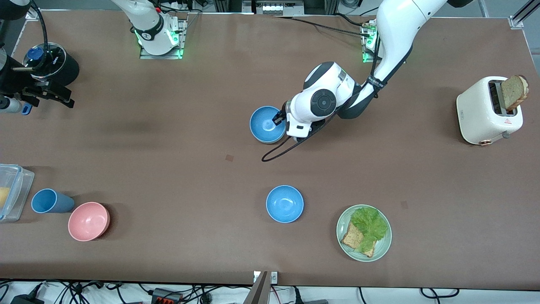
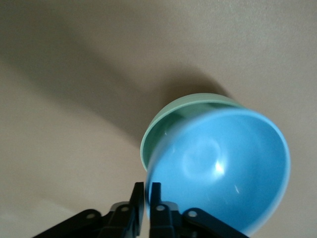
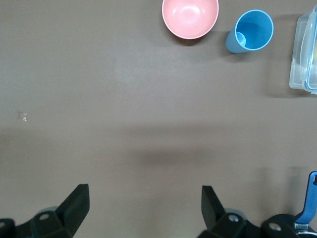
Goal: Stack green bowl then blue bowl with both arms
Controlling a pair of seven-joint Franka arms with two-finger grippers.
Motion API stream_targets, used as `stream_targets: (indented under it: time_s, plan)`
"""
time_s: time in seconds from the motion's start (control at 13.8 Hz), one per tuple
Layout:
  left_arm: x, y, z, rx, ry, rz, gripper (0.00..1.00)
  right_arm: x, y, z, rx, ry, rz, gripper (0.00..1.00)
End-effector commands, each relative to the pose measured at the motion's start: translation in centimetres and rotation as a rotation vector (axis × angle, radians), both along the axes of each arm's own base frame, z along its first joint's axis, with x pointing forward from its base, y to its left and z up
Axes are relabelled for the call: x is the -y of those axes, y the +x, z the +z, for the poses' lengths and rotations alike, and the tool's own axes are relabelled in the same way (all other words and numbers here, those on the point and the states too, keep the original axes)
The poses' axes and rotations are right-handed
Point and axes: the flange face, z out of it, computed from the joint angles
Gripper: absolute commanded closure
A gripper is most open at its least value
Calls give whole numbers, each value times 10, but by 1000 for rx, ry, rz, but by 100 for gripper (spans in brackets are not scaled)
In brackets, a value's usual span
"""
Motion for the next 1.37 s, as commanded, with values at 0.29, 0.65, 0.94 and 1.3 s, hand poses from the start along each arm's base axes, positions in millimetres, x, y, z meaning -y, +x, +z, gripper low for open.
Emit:
stream_targets:
  time_s: [0.29,0.65,0.94,1.3]
  plan:
    - [-19,16,34,51,19,52,76,1,-6,6,2,-13,12,0]
    - [-45,43,90,27,45,10,76,1,-6,6,0,-13,19,0]
    - [-72,59,145,65,38,-72,74,1,-5,5,-2,-13,18,0]
    - [-142,97,210,140,-19,-210,63,1,-6,5,-2,-13,21,0]
